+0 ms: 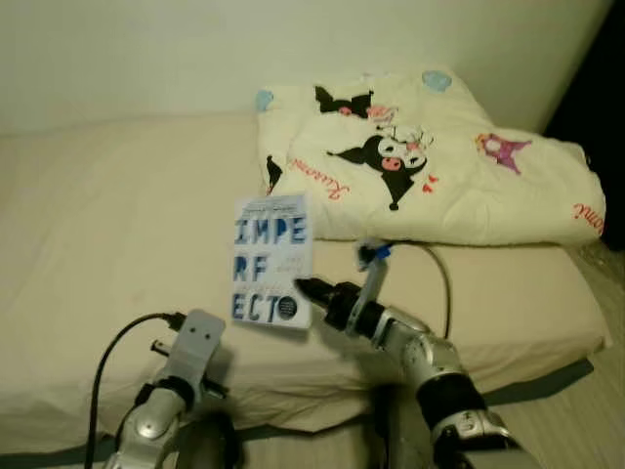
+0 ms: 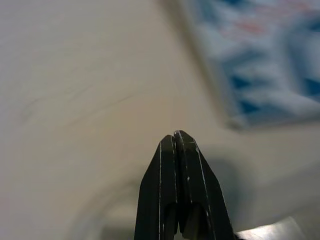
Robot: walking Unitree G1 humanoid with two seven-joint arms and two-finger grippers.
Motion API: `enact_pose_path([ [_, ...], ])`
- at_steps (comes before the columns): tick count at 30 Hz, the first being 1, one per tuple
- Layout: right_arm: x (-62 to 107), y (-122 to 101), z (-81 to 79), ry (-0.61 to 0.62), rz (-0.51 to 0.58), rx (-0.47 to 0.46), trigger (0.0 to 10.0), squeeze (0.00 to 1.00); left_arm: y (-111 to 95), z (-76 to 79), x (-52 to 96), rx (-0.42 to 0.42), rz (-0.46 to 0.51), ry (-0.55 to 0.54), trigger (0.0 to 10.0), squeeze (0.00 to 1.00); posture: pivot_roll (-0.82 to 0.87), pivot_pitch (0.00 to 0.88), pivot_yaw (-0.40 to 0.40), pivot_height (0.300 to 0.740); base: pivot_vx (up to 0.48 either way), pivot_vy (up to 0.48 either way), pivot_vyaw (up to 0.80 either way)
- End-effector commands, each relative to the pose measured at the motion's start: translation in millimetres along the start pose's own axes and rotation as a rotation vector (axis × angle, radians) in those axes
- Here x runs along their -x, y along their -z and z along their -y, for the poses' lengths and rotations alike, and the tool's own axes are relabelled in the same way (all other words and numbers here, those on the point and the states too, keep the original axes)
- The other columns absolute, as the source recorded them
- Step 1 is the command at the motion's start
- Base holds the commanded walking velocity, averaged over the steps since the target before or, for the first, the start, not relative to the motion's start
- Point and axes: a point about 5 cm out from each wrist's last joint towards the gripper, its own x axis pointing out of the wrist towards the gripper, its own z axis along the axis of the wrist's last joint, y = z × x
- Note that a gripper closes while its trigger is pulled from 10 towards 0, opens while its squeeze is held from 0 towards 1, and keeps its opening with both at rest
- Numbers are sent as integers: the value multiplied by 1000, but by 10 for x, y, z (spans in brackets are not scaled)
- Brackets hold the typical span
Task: Clean up the room
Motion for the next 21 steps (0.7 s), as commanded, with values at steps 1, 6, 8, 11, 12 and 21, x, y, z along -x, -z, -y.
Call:
enact_pose_path([
  [1,-11,-85,-142,-82,17,63,10000,0,109,-111,37,23,-36,-48,10000,0,-36,111,33,550,0,0,0],
  [6,139,-341,-78,99,102,297,10000,0,141,-283,50,102,-54,-146,10000,0,-45,100,28,550,0,0,0],
  [8,193,-389,21,201,89,397,10000,0,148,-312,59,126,-58,-163,10000,0,-45,100,28,550,0,0,0],
  [11,296,-462,122,321,111,477,10000,0,167,-357,80,161,-66,-200,10000,0,-52,97,27,550,0,0,0],
  [12,296,-462,122,321,111,477,10000,0,167,-357,80,161,-66,-200,10000,0,-52,97,27,550,0,0,0],
  [21,516,-266,279,588,113,456,10000,0,-36,-224,54,238,33,-255,10000,0,-57,92,23,550,0,0,0],
])
